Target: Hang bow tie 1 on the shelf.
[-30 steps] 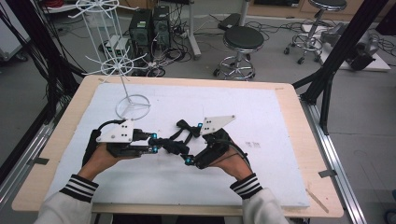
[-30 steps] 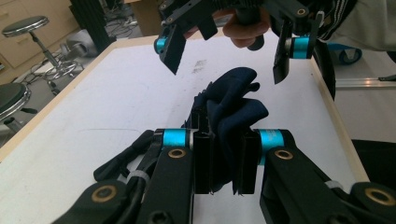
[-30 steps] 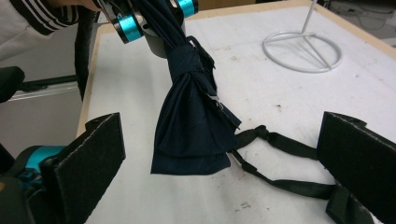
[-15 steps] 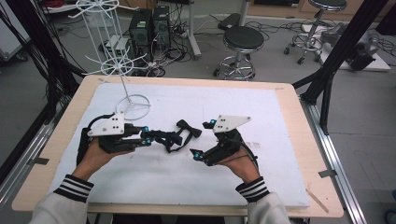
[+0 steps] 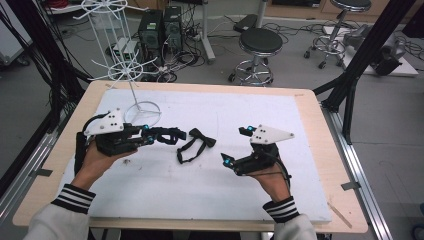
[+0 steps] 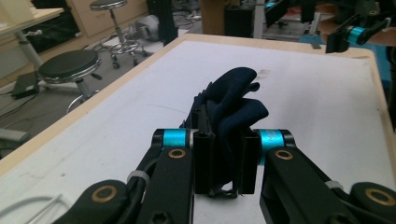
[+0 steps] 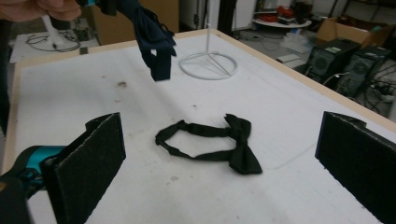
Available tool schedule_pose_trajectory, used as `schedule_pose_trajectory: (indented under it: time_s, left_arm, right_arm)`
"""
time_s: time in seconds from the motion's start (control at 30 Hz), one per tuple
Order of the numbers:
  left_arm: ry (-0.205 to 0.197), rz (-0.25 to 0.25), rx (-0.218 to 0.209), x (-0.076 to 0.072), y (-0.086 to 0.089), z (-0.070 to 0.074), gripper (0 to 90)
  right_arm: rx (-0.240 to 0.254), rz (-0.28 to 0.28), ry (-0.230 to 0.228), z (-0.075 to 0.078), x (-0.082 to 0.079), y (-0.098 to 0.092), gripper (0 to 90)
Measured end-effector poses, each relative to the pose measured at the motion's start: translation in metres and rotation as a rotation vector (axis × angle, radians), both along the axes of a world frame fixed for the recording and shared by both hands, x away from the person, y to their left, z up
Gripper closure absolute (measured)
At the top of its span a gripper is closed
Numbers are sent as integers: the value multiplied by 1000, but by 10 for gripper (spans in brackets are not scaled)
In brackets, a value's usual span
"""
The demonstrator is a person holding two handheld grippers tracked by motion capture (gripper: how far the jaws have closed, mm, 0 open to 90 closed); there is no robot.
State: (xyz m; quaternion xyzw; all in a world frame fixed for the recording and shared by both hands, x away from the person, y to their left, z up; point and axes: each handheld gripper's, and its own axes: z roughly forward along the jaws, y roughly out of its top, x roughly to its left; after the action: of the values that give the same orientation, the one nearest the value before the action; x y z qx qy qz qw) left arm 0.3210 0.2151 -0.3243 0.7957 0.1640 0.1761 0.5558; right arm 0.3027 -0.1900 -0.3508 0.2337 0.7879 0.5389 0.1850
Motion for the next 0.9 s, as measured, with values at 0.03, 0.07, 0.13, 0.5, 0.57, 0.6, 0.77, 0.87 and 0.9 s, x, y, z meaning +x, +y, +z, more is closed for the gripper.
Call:
schedule_pose_trajectory:
  time_s: [0.03,0.07,0.13,0.5,0.57,0.6,0.77,0.87,0.9]
  left_arm:
    - [0,8,-2,1,1,2,809]
    - [0,13,-5,2,2,3,809]
    - [0,33,-7,3,3,7,809]
    - [5,113,-3,13,18,32,809]
    - [3,122,-2,15,21,35,810]
    - [2,129,-3,15,22,37,809]
    - [9,161,-5,20,29,43,810]
    - [13,187,-6,24,34,48,810]
    - [13,191,-5,25,35,49,809]
  right_arm:
    - [5,-11,-5,-1,-1,-3,8]
    - [9,-25,-10,-2,-3,-7,8]
    - [21,-48,-19,-4,-5,-13,8]
    - [55,-190,-63,-21,-20,-46,8]
    - [62,-211,-72,-24,-22,-50,8]
    - [67,-221,-80,-25,-23,-52,8]
    - [87,-265,-99,-32,-29,-61,8]
    - [97,-285,-115,-36,-32,-65,8]
    - [103,-297,-122,-37,-33,-67,8]
